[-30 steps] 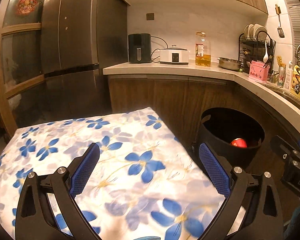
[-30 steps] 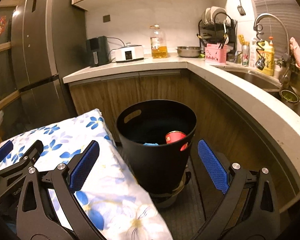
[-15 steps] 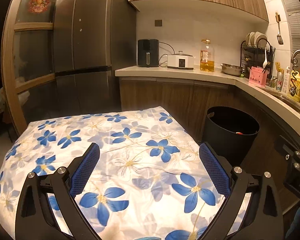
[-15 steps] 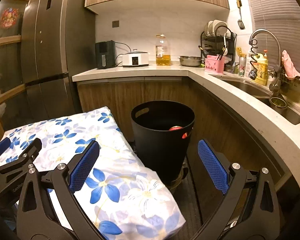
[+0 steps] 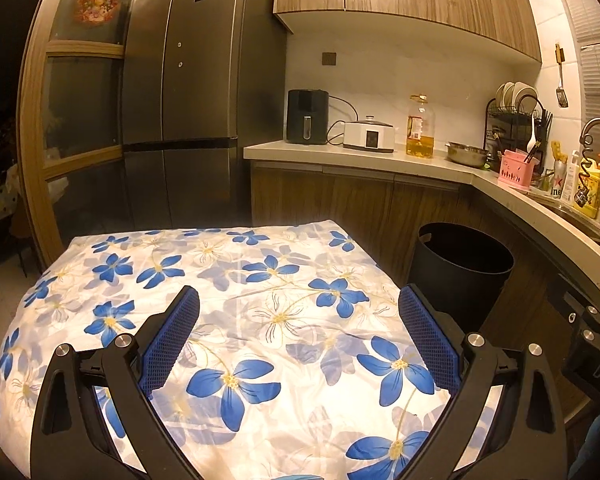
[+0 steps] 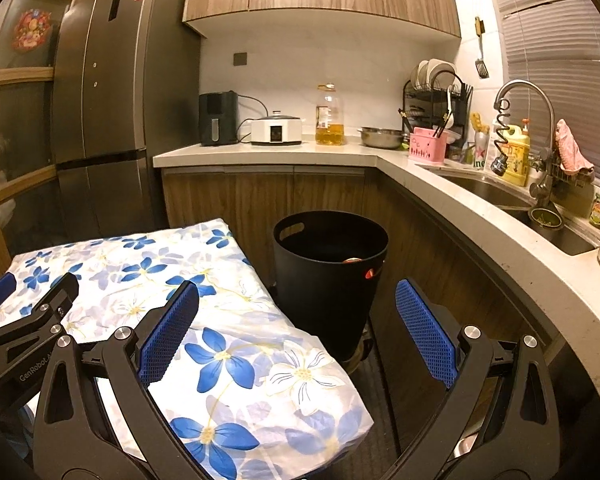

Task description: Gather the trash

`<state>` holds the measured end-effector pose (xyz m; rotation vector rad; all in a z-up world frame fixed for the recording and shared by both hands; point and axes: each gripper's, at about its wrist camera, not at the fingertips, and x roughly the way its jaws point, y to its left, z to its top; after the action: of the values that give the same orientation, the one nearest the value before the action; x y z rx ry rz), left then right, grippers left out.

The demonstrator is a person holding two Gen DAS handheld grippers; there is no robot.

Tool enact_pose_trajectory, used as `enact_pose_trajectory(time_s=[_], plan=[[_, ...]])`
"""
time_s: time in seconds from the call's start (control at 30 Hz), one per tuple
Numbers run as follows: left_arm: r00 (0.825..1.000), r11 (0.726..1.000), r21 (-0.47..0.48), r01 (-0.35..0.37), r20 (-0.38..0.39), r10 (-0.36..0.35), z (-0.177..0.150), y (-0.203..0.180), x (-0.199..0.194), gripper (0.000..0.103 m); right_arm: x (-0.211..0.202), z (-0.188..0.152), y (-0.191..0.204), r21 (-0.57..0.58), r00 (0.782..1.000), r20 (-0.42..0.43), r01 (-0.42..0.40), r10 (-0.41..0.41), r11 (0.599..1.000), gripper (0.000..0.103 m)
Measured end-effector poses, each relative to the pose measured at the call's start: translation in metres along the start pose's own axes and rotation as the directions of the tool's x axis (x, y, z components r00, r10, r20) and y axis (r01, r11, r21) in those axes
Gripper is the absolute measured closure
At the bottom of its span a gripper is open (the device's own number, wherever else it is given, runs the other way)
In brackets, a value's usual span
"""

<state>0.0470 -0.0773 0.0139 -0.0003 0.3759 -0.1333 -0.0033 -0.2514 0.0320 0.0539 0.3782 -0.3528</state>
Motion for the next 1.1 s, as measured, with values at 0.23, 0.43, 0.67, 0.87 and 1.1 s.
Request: enact_pose_trajectory(time_s=[0.23,0.43,0.67,0.87,1.1], plan=[[1.000,1.000,0.000,0.000,0.005,0.000,-0.0006,0.0019,-0.0035,0.008,-0.0037,0.0010,0.0001,0.004,1.000,0.007,0.002,-0.002,1.000,0.005],[1.000,1.000,-0.001,0.001,0.009,-0.001,-0.0001,0.0020,-0.0056,0.008,-0.0057,0.0019,0.0014,0.006,1.000,0.012,0.002,-0.002,1.000,0.005],[1.000,1.000,-0.001,0.003,0.010,-0.003,0.0004,0.0022,-0.0071,0.008,-0.0061,0.0032,0.0025,0.004,1.000,0.015,0.004,-0.004,1.000,0.005],[1.000,1.000,-0.004,0.011,0.008,-0.011,0.0017,0.0013,-0.0066,0.008,-0.0054,0.0043,0.0041,0.004,1.000,0.017,0.008,-0.008,1.000,0.005],[1.000,1.000,-0.005,0.011,0.007,-0.011,0.0018,0.0016,-0.0067,0.008,-0.0053,0.0044,0.0045,0.006,1.000,0.015,0.006,-0.006,1.000,0.005]])
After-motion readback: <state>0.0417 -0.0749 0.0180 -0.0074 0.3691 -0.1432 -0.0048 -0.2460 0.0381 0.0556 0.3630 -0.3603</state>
